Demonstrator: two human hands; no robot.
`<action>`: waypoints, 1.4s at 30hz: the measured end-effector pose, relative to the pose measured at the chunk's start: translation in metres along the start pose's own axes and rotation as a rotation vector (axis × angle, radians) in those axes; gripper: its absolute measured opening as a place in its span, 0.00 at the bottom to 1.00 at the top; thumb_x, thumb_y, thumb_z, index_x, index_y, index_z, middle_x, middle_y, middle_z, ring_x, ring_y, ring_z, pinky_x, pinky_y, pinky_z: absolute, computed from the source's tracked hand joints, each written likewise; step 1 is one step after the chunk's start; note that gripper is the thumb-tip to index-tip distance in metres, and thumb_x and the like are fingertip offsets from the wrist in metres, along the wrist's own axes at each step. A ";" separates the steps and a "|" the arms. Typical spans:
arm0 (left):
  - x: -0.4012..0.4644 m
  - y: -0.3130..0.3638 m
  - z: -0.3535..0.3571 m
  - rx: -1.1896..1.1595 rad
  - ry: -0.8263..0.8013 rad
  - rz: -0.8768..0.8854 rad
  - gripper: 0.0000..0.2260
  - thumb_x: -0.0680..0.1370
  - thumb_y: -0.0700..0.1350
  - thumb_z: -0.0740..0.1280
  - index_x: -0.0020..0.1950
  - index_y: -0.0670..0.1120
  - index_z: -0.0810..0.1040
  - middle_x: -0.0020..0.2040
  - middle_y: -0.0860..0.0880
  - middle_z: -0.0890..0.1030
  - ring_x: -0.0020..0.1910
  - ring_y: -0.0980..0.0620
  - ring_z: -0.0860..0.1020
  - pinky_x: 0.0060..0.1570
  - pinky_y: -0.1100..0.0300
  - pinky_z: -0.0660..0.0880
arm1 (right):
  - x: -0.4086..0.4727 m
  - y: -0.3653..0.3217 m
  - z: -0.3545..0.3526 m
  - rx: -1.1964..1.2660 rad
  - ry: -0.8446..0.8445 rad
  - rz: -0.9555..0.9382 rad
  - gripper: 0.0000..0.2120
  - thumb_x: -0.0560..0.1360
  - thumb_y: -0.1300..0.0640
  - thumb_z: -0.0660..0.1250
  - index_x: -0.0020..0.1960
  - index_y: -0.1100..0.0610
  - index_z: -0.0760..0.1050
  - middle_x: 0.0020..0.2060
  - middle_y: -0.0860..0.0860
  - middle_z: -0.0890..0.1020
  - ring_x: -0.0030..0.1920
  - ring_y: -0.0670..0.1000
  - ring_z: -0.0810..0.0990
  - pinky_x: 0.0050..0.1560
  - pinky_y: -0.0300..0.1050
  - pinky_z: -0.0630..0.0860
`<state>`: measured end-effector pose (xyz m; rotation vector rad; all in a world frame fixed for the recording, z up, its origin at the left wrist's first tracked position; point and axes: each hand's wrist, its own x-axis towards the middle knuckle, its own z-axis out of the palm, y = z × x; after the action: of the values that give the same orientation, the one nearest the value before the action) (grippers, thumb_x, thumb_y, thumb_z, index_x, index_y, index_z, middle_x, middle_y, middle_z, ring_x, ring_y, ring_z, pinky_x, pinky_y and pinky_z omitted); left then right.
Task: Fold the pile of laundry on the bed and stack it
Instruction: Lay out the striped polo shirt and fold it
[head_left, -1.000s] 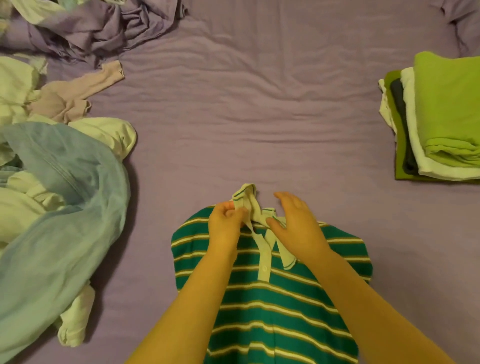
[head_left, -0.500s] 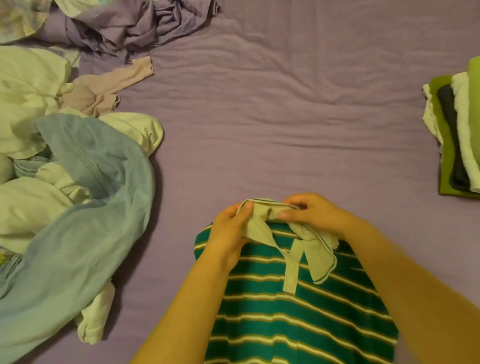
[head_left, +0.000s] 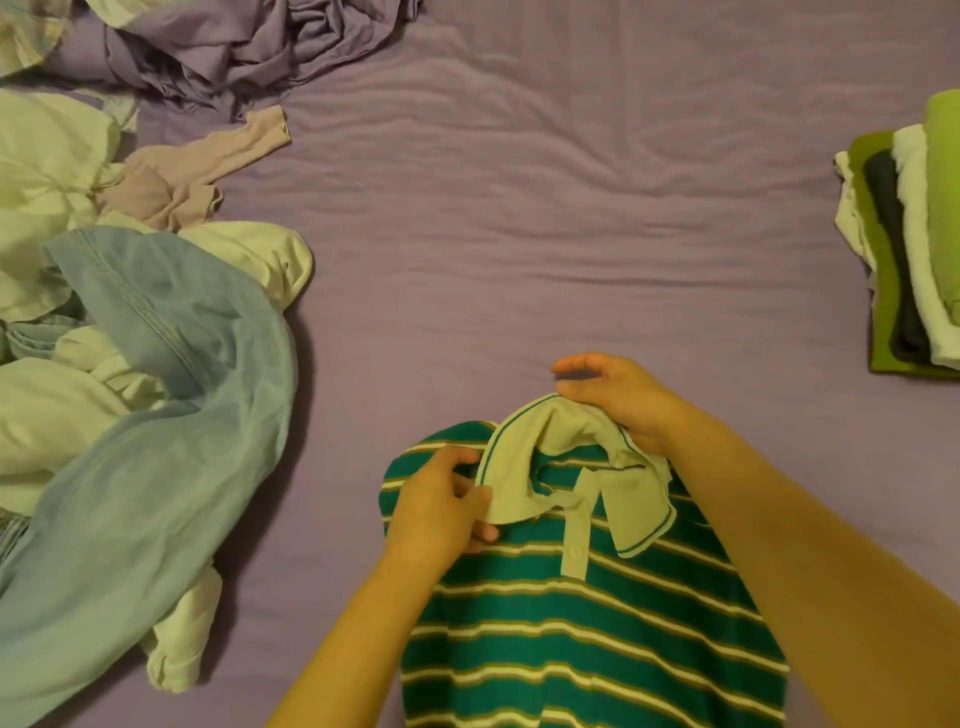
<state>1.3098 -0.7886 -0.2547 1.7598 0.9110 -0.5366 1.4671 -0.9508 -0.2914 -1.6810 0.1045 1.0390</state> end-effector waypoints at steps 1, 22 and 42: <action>-0.002 0.001 0.001 0.301 0.075 0.130 0.13 0.78 0.46 0.66 0.63 0.53 0.73 0.51 0.52 0.79 0.42 0.53 0.82 0.37 0.60 0.79 | 0.000 0.000 0.000 -0.030 -0.004 -0.006 0.09 0.75 0.59 0.69 0.51 0.46 0.77 0.54 0.50 0.80 0.50 0.50 0.81 0.47 0.44 0.79; 0.014 0.045 0.029 0.797 0.247 0.391 0.08 0.80 0.56 0.58 0.54 0.53 0.69 0.37 0.53 0.76 0.33 0.53 0.76 0.26 0.60 0.71 | -0.025 0.021 -0.016 -0.274 0.365 -0.165 0.14 0.78 0.57 0.65 0.63 0.54 0.73 0.58 0.51 0.78 0.54 0.47 0.76 0.53 0.40 0.74; 0.081 0.081 0.036 1.055 -0.118 0.912 0.12 0.81 0.51 0.60 0.60 0.48 0.77 0.54 0.48 0.80 0.54 0.47 0.75 0.50 0.57 0.69 | -0.072 0.056 -0.022 -0.315 0.735 -0.049 0.11 0.81 0.59 0.59 0.59 0.61 0.75 0.47 0.48 0.74 0.46 0.46 0.70 0.38 0.23 0.66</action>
<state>1.4255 -0.8100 -0.2785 2.7502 -0.4419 -0.5094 1.4054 -1.0208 -0.2848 -2.2752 0.3885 0.3650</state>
